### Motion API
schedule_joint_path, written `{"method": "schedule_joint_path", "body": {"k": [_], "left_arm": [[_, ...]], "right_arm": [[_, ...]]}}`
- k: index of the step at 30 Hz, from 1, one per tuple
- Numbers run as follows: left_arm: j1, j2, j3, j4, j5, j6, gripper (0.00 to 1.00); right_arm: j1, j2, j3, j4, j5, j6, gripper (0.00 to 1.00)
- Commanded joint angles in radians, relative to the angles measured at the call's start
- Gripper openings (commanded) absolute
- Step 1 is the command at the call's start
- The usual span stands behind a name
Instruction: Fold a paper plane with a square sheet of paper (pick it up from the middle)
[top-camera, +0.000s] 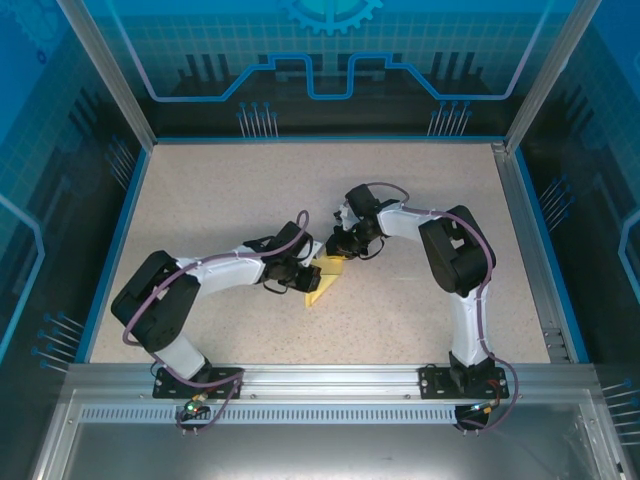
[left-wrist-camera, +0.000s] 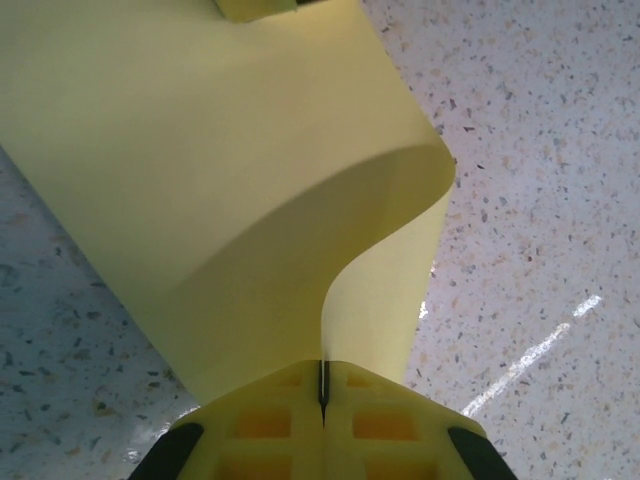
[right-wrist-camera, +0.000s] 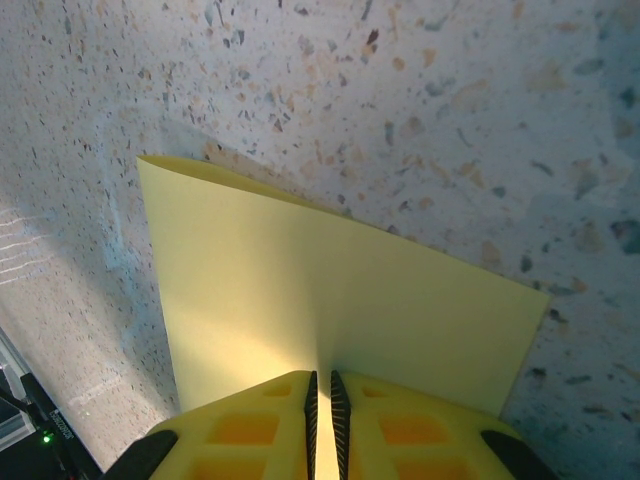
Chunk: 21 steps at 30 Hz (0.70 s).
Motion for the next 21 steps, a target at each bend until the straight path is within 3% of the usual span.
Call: {"method": "schedule_joint_path", "body": {"k": [1, 21], "left_arm": [[0.01, 0.023, 0.033, -0.022, -0.035, 0.008, 0.01], [0.011, 0.058, 0.049, -0.043, -0.107, -0.001, 0.01]], "right_arm": [[0.022, 0.029, -0.021, -0.053, 0.029, -0.007, 0.16], [0.021, 0.028, -0.017, -0.062, 0.032, -0.01, 0.17]]}}
